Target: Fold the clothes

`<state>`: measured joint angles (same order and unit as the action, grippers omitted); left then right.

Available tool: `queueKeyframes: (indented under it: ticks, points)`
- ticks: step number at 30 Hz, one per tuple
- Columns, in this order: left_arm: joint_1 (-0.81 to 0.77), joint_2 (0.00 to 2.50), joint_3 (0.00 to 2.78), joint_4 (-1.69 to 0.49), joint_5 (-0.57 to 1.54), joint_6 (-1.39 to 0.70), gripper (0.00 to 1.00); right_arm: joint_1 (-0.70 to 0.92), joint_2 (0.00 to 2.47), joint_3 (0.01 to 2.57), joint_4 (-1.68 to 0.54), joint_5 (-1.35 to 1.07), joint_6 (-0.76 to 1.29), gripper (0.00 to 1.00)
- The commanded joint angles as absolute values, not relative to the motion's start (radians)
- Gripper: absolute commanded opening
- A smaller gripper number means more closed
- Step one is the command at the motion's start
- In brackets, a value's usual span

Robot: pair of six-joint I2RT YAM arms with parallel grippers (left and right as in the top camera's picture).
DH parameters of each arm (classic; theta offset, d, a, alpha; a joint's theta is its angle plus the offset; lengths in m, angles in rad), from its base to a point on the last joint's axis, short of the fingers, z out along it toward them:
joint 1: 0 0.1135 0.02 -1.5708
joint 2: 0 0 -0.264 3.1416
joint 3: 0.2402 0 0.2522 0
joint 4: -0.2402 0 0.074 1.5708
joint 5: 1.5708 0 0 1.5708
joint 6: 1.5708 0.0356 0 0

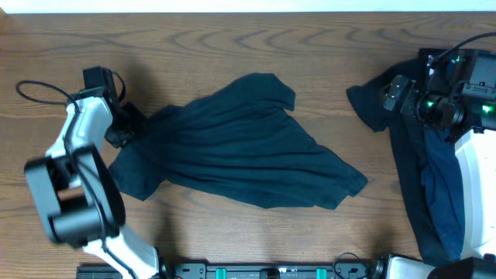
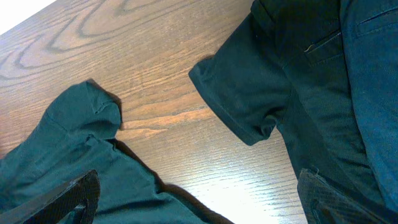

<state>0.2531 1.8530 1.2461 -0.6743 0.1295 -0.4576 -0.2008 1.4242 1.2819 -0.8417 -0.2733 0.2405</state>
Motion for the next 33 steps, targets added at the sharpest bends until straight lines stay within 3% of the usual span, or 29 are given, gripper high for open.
queueKeyframes:
  ticks: [1, 7, 13, 14, 16, 21, 23, 26, 28, 29, 30, 31, 33]
  points:
    - [0.213, 1.684, 1.25, -0.696, 0.158, -0.439, 0.08, -0.21, 1.417, 1.294, -0.842, -0.276, 0.227, 0.99]
    - [0.111, 1.503, 1.25, -0.807, 0.158, -0.439, 0.08, -0.21, 1.417, 1.294, -0.842, -0.276, 0.227, 0.99]
    - [-0.014, 1.483, 1.248, -0.893, 0.157, -0.439, 0.08, -0.21, 1.417, 1.294, -0.842, -0.276, 0.227, 0.99]
    - [-0.03, 1.487, 1.247, -0.903, 0.157, -0.439, 0.13, -0.21, 1.417, 1.294, -0.842, -0.276, 0.227, 0.99]
    - [-0.057, 1.496, 1.247, -0.92, 0.157, -0.439, 0.41, -0.21, 1.417, 1.294, -0.842, -0.276, 0.227, 0.99]
    - [-0.076, 1.498, 1.246, -0.962, 0.157, -0.439, 0.46, -0.21, 1.417, 1.294, -0.811, -0.259, 0.226, 0.99]
    - [-0.076, 1.498, 1.246, -0.965, 0.157, -0.439, 0.82, -0.21, 1.417, 1.294, -0.817, -0.244, 0.228, 0.99]
    - [-0.076, 1.498, 1.246, -0.965, 0.157, -0.439, 0.98, -0.21, 1.417, 1.294, -0.803, -0.253, 0.23, 0.99]
    - [-0.076, 1.498, 1.246, -0.964, 0.157, -0.439, 0.98, -0.211, 1.417, 1.294, -0.835, -0.247, 0.223, 0.99]
    - [-0.076, 1.498, 1.246, -0.964, 0.157, -0.439, 0.98, -0.211, 1.417, 1.294, -0.842, -0.257, 0.223, 0.83]
    - [-0.076, 1.498, 1.246, -0.964, 0.157, -0.439, 0.98, -0.208, 1.422, 1.293, -0.852, -0.266, 0.213, 0.34]
    - [-0.076, 1.498, 1.246, -0.964, 0.157, -0.439, 0.98, -0.204, 1.428, 1.293, -0.866, -0.266, 0.192, 0.01]
    - [-0.076, 1.498, 1.246, -0.964, 0.157, -0.439, 0.98, -0.195, 1.449, 1.287, -0.871, -0.266, 0.145, 0.01]
